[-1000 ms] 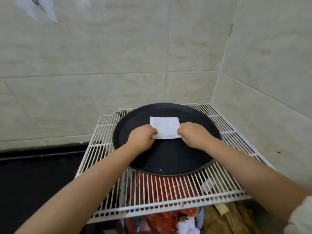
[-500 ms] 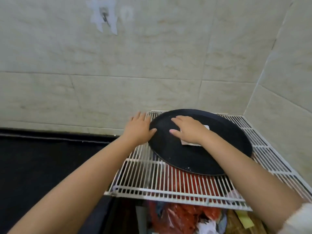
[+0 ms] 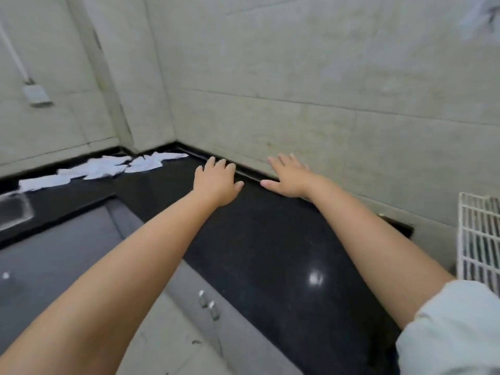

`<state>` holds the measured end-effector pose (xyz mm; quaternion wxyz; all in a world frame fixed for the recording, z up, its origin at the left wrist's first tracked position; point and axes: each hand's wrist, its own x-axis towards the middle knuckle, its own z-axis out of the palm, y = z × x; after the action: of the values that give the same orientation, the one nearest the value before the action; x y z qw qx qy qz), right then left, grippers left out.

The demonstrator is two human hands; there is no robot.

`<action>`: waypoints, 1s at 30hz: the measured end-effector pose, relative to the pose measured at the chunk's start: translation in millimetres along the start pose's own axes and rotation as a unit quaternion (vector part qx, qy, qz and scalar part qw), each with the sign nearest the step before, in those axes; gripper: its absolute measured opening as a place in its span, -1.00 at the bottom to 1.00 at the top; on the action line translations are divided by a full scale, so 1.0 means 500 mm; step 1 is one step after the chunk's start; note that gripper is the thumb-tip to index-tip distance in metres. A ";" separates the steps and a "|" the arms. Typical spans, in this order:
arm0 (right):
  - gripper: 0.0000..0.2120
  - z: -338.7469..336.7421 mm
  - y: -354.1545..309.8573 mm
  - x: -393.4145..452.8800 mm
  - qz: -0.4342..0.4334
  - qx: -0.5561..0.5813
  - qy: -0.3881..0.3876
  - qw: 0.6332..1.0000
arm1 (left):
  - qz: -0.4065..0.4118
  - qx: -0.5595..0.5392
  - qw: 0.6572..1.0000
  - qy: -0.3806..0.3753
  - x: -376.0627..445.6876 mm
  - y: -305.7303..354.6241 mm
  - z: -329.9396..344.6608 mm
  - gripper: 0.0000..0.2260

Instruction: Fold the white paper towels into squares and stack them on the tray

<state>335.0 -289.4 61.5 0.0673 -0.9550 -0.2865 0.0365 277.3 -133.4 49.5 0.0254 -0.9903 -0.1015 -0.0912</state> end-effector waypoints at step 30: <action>-0.39 0.209 -1.090 1.236 -0.300 -0.022 -0.070 0.951 | -0.299 0.059 0.952 -0.038 0.505 -1.400 0.204 -0.62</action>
<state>542.9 513.7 20.3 0.0338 -0.8213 -0.5646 0.0752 394.2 607.7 18.4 0.0519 -0.9142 -0.3988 -0.0504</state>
